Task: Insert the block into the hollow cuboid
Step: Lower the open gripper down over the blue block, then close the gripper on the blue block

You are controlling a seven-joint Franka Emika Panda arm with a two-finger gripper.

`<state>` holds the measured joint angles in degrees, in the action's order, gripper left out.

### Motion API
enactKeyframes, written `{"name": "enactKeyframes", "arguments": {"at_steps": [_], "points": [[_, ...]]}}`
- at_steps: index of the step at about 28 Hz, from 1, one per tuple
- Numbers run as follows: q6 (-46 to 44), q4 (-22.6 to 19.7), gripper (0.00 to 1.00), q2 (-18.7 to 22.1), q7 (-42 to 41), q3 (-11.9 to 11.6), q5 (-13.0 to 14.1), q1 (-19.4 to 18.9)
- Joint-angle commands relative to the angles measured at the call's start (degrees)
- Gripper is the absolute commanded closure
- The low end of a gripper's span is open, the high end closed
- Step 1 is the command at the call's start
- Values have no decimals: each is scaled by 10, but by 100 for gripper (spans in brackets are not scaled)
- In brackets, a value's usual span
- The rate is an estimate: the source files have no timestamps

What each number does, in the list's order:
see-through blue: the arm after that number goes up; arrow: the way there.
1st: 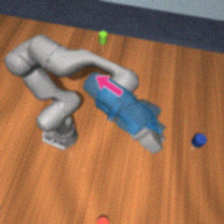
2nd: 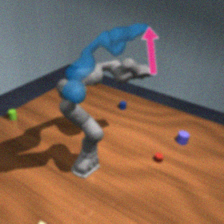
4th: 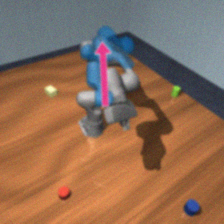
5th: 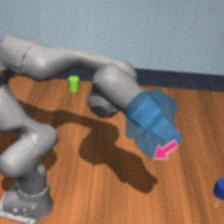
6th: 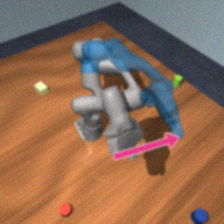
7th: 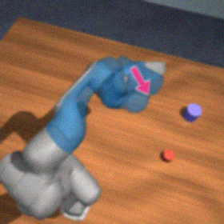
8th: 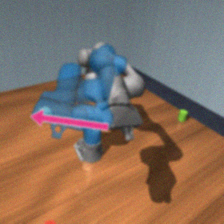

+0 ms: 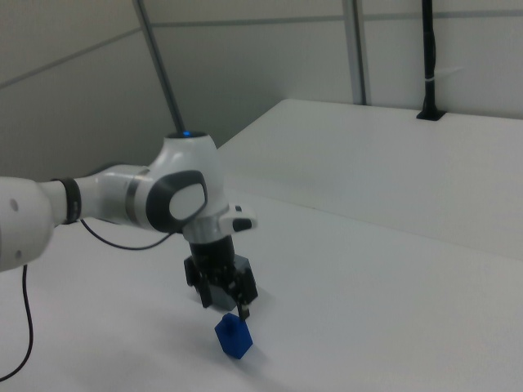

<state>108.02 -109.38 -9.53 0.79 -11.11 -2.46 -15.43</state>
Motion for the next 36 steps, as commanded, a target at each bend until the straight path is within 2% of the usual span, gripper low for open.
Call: {"name": "enactKeyframes", "arguments": {"at_steps": [1, 11, 13, 17, 20, 22, 23, 27, 31, 33, 34, 36], "points": [[31, -10, 0, -33, -6, 9, -11, 7], [57, -25, 0, -43, 9, 12, -10, 4], [55, -24, 16, -42, 20, 17, -10, 4], [50, -23, 35, -35, 22, 19, -9, 4], [47, -22, 45, -33, 22, 19, -9, 3], [45, -21, 56, -33, 21, 20, -9, 3], [42, -20, 66, -33, 22, 20, -8, 3], [29, -17, 81, -25, 21, 24, -9, -4], [-33, 26, 82, -15, 15, 24, -9, -8], [-61, 57, 82, -17, 17, 24, -8, -8], [-78, 89, 82, -21, 21, 24, -3, -8], [-82, 116, 82, -23, 24, 24, 1, -7]]}}
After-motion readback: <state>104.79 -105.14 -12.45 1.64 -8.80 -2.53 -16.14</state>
